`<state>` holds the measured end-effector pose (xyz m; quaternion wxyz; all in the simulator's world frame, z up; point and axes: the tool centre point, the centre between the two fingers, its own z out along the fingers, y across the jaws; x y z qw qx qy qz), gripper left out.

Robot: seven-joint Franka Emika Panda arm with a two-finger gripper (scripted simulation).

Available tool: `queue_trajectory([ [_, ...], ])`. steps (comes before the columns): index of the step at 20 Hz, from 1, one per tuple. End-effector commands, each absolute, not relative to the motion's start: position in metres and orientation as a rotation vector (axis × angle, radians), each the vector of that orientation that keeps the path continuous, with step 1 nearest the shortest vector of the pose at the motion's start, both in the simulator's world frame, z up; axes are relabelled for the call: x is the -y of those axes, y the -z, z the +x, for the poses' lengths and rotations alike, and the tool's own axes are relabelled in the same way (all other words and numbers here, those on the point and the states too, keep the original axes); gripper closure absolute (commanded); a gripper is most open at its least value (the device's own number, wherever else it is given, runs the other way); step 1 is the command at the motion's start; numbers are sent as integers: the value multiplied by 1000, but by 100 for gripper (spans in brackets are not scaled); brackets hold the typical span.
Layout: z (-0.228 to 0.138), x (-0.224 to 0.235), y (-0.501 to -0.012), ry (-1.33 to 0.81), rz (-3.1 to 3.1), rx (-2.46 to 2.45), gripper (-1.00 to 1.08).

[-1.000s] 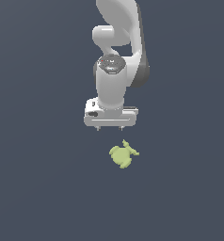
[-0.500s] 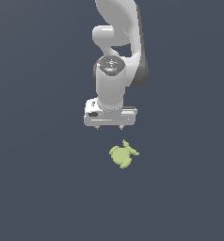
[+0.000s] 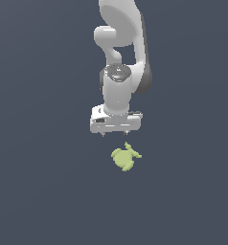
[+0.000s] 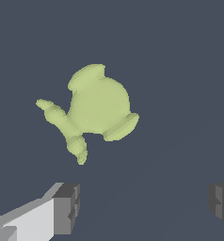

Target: Pick up the object and move it to a goal position.

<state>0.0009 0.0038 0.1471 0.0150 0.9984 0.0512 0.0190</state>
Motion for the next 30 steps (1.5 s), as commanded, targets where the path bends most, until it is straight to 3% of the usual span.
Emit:
queue_trajectory([
  [1, 3, -10, -139, -93, 3104, -200, -100],
  [30, 12, -68, -54, -611, 2762, -774, -100],
])
